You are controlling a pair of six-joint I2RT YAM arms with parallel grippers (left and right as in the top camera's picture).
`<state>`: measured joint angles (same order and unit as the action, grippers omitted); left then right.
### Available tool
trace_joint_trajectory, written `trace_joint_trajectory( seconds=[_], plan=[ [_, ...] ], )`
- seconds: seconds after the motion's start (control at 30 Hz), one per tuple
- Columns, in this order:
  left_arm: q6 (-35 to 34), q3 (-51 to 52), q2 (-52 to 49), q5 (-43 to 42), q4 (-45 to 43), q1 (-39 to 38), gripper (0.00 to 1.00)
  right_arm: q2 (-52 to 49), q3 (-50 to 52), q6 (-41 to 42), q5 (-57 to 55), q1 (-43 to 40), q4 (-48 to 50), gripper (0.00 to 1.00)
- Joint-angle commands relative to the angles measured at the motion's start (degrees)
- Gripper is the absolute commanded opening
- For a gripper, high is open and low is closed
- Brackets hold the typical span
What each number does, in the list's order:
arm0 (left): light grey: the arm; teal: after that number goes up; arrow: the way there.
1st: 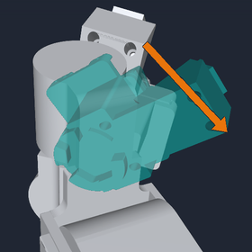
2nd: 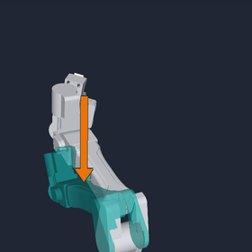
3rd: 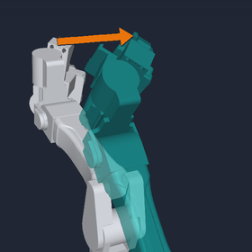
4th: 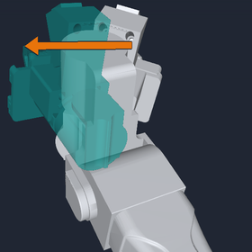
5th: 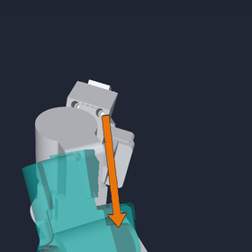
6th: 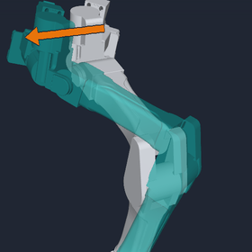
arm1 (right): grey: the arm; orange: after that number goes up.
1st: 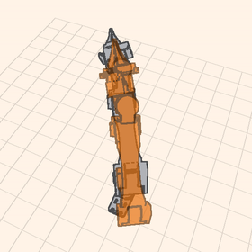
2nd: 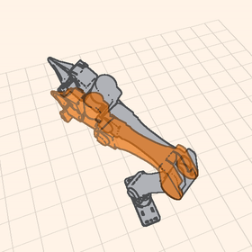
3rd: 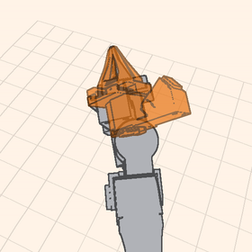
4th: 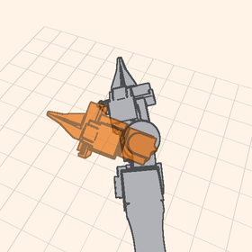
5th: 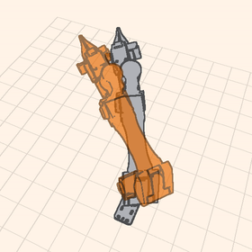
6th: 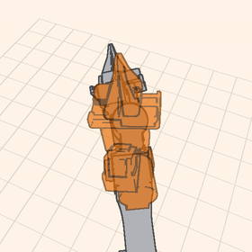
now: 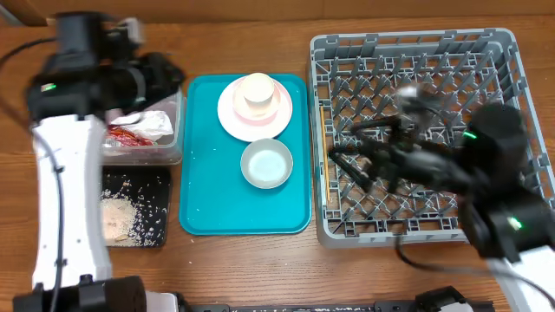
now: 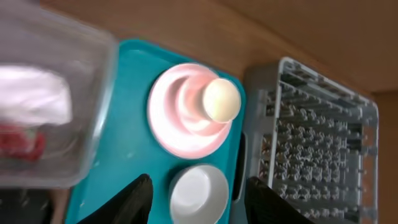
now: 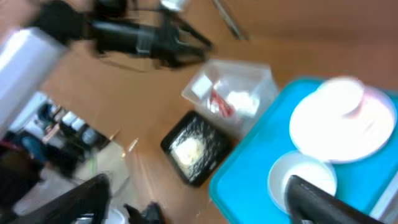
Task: Sort waste into correct bins and load items into the dishwasher
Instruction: 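Retract the left arm and reach the right gripper to the bowl, then grasp the white bowl rim with the right gripper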
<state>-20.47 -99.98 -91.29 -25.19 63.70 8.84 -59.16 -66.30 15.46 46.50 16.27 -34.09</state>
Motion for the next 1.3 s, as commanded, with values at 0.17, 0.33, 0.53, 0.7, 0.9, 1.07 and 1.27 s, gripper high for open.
trace_joint_trajectory(
  seconds=[0.17,0.33,0.53,0.7,0.9,1.07,1.27],
  plan=[
    [1.66,-1.09,2.43,-4.44,9.33,16.33,1.0,-23.71,-0.7,1.25,-42.51,31.23,7.3,0.72],
    [1.64,-1.01,2.43,-2.71,11.41,16.85,1.0,-39.65,-0.68,1.07,-59.52,38.38,12.83,0.52],
    [1.64,-1.01,2.43,-2.69,11.28,16.85,1.0,-45.46,-0.66,0.39,-59.34,38.36,12.92,0.46],
    [1.64,-1.01,2.43,-2.69,11.28,16.85,1.0,-48.24,-0.61,-1.99,-59.34,38.38,13.86,0.4],
    [1.64,-1.01,2.43,-2.69,11.28,16.85,1.0,-48.24,0.28,-4.76,-59.32,38.36,13.66,0.3],
    [1.64,-1.01,2.43,-2.69,11.28,16.85,1.0,-48.24,0.57,-5.01,-59.25,38.84,13.44,0.09],
    [1.64,-1.01,2.43,-2.69,11.28,16.85,1.0,-47.6,-1.51,-5.01,-53.86,38.86,12.26,0.04]
  ],
)
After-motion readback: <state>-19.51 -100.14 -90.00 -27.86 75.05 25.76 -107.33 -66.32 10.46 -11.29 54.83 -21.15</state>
